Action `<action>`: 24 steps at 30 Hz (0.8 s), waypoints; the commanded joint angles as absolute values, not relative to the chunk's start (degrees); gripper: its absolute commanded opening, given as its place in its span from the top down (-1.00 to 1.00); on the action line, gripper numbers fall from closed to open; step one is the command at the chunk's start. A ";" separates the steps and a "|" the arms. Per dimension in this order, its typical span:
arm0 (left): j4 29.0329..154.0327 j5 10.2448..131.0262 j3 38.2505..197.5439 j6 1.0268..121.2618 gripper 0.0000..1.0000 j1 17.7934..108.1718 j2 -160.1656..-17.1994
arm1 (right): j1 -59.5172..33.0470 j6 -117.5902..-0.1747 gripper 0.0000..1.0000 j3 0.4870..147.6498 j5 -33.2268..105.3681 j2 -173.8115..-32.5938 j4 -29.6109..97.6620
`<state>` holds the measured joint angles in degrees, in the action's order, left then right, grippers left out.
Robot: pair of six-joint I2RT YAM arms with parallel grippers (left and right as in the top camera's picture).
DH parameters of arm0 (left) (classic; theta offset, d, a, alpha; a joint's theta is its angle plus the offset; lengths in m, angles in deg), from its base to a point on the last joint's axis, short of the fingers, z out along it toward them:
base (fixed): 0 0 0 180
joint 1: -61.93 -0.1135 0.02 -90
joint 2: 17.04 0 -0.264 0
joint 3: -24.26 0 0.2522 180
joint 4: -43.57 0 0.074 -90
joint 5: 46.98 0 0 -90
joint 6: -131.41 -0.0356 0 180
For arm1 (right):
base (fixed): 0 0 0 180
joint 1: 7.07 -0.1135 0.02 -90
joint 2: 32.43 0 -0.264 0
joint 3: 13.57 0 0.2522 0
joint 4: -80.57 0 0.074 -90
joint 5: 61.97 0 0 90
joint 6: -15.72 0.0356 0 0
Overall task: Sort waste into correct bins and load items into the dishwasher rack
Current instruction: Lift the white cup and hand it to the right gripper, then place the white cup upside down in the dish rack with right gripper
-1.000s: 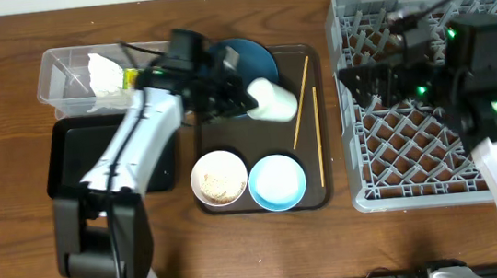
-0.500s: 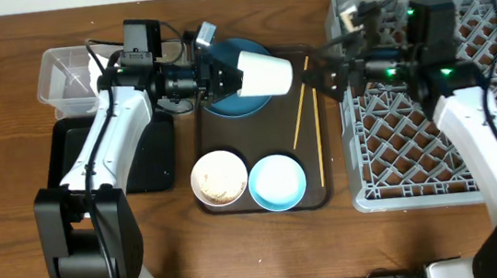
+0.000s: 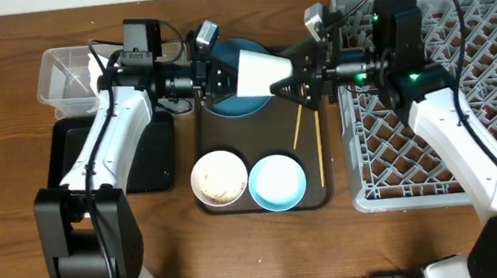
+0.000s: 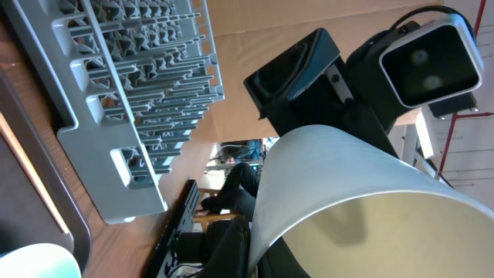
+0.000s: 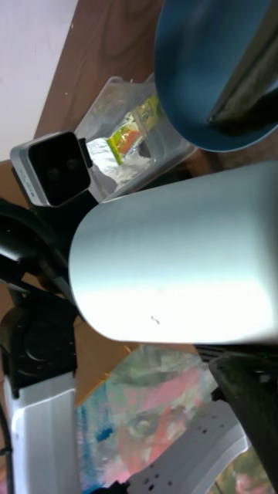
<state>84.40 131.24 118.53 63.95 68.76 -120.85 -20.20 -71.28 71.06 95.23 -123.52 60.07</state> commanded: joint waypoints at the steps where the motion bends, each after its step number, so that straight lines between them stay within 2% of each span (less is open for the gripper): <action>1: 84.40 133.04 119.80 64.48 0.88 68.65 -119.69 | -21.49 -70.84 -0.62 71.96 96.01 -124.50 60.70; 10: 84.37 133.02 119.80 64.46 0.87 68.65 -119.71 | -21.79 -68.70 -0.08 71.96 96.69 -124.50 62.34; 14: 84.37 132.99 119.80 64.43 0.56 68.65 -119.69 | -21.77 -68.50 0.17 71.96 97.65 -124.50 62.80; 17: 84.37 132.99 119.80 64.43 0.32 68.65 -119.69 | -21.64 -68.30 0.28 71.96 97.96 -124.48 62.98; 24: 84.40 132.36 119.80 64.39 0.19 68.63 -119.71 | -17.05 -61.66 0.46 71.98 96.04 -124.13 63.11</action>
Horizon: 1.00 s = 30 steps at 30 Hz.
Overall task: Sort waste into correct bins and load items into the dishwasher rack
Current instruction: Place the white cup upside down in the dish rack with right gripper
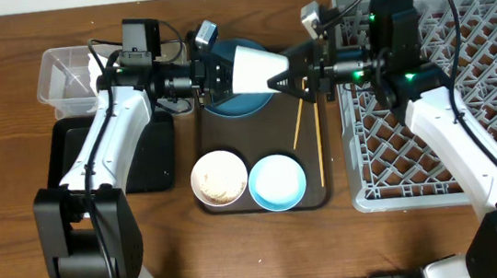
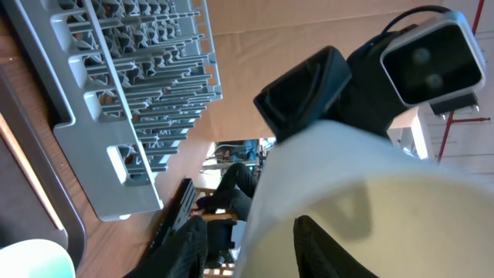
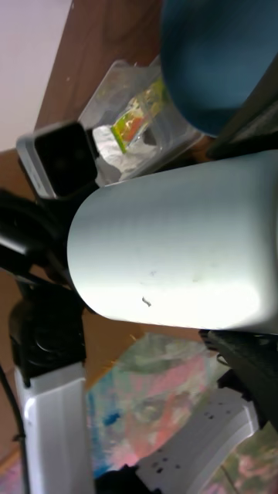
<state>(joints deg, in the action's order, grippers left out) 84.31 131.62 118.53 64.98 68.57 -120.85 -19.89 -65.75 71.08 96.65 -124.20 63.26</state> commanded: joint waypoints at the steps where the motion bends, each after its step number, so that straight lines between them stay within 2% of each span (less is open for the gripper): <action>1: 84.40 131.90 119.80 64.15 0.19 68.65 -119.71 | -15.72 -60.50 0.46 71.98 95.16 -123.87 62.69; 7: 84.40 124.01 119.78 63.67 0.15 68.65 -119.69 | -7.96 -58.47 0.36 71.98 85.11 -121.35 55.94; 10: 84.42 117.54 119.78 61.57 0.15 68.65 -119.69 | -4.90 -58.97 0.28 72.00 76.06 -119.41 48.99; 14: 84.66 106.85 119.71 60.48 0.15 68.65 -119.69 | -2.58 -61.07 0.28 74.10 64.12 -116.24 37.49; 22: 87.83 89.50 119.67 58.99 0.15 69.83 -119.69 | -4.48 -64.94 0.28 91.32 39.58 -115.06 8.70; 30: 91.63 82.59 119.67 55.10 0.15 71.67 -119.69 | -7.80 -62.69 0.29 95.11 34.05 -116.20 -8.50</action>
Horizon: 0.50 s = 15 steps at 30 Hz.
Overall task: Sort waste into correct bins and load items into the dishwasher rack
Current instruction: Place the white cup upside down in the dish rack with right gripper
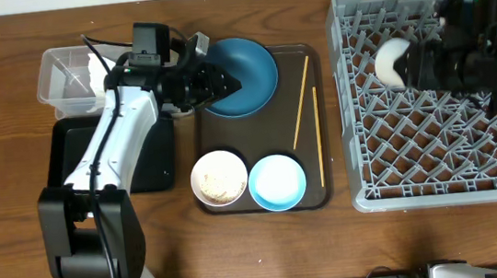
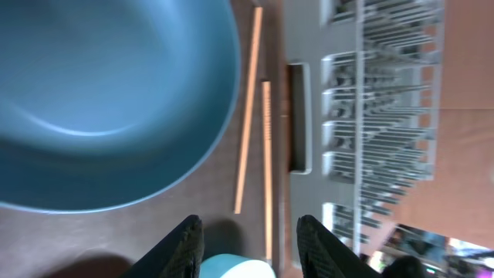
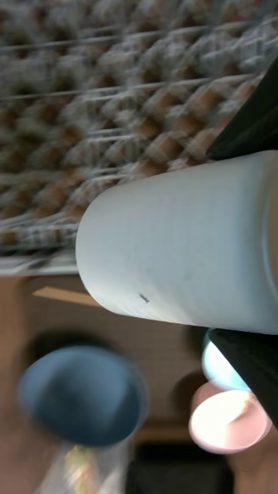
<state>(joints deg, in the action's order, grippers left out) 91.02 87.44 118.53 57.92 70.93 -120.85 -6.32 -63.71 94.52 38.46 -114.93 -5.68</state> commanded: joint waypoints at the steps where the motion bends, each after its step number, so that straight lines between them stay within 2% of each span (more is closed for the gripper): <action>1: 91.83 82.55 119.67 53.88 0.15 71.98 -119.69 | -8.11 -62.53 0.29 95.11 34.07 -116.81 -10.51; 7: 92.16 79.16 119.67 51.69 0.15 73.18 -119.36 | -10.38 -62.77 0.26 95.06 33.94 -121.57 -20.76; 15: 94.06 72.65 119.69 50.88 0.15 73.16 -117.19 | -11.76 -62.79 0.23 95.00 29.81 -127.85 -20.82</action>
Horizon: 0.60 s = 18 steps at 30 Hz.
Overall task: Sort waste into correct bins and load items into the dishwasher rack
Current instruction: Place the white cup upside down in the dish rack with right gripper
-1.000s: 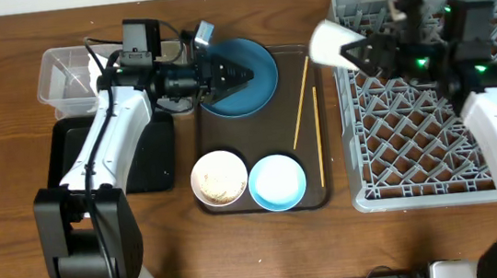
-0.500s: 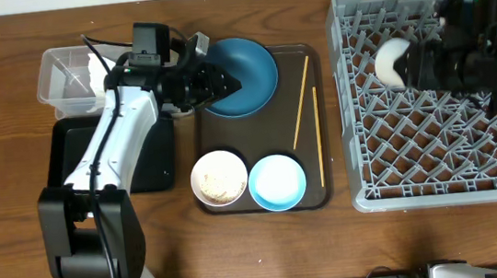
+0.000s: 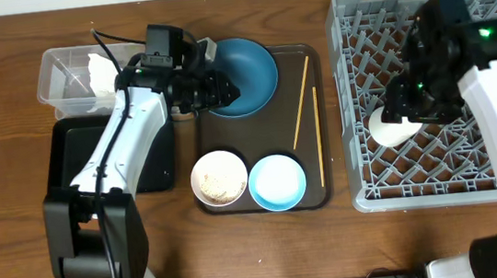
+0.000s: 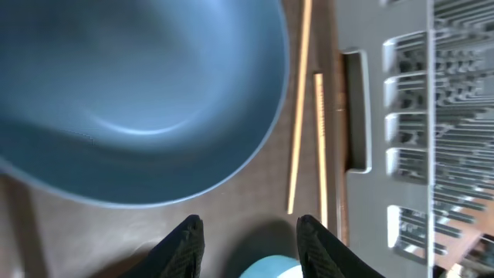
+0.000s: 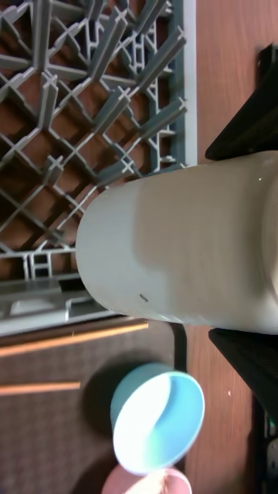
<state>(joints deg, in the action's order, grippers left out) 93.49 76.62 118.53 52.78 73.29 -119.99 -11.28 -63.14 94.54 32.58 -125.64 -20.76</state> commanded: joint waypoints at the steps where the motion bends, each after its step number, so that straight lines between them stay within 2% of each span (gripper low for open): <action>1: 94.36 72.06 119.69 50.82 0.15 73.16 -116.91 | -11.76 -62.99 0.23 94.97 29.24 -128.70 -20.82; 13: 95.02 70.77 119.69 49.94 0.15 73.16 -116.26 | -12.11 -65.16 0.21 91.00 29.83 -135.96 -17.55; 18: 95.02 70.77 119.69 49.94 0.16 73.16 -116.26 | -12.94 -65.09 -0.01 87.48 30.03 -136.33 -15.36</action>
<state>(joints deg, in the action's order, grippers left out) 94.82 71.66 118.53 51.39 73.29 -117.13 -11.58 -64.32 89.14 29.96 -135.63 -15.16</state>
